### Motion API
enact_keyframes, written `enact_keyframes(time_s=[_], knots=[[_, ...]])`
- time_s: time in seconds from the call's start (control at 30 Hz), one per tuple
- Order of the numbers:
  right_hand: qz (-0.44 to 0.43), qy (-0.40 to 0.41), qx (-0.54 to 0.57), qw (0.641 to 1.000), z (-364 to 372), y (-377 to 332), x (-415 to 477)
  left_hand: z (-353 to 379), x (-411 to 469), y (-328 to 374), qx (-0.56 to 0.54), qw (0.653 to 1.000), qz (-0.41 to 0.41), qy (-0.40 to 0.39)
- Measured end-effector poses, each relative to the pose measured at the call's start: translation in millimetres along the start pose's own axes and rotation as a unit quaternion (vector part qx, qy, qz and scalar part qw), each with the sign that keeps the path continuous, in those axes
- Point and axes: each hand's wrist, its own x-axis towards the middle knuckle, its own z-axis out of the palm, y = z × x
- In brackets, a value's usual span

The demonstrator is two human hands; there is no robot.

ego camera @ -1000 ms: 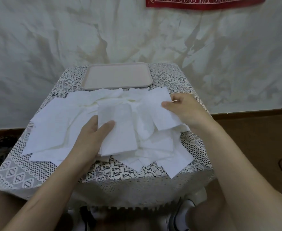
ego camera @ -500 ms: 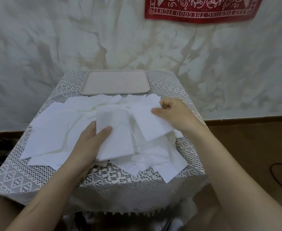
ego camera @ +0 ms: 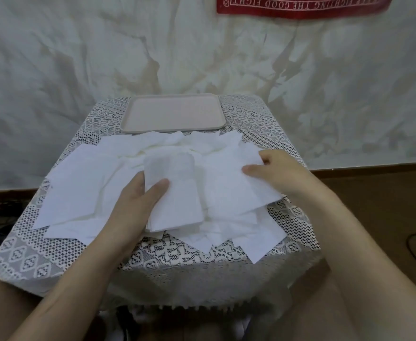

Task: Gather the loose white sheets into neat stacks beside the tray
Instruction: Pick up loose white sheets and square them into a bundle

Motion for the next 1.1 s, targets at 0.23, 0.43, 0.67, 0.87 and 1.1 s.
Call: enact_keyframes(time_s=[0.23,0.43,0.67,0.87,1.1], knots=[[0.049,-0.034,0.027,0.998,1,24,-25,2,0,-1,0.012,1.000,0.001,0.003],[0.042,-0.003,0.007,0.999,20,24,-24,1,0,-2,0.016,1.000,0.002,-0.001],[0.035,0.013,0.020,0.999,15,29,-25,2,0,-2,0.016,1.000,0.001,-0.001],[0.038,0.035,0.092,0.994,6,37,-30,3,-1,0,0.015,1.000,0.004,-0.005],[0.046,0.012,0.080,0.996,14,33,-30,3,-2,1,0.015,1.000,0.008,-0.003]])
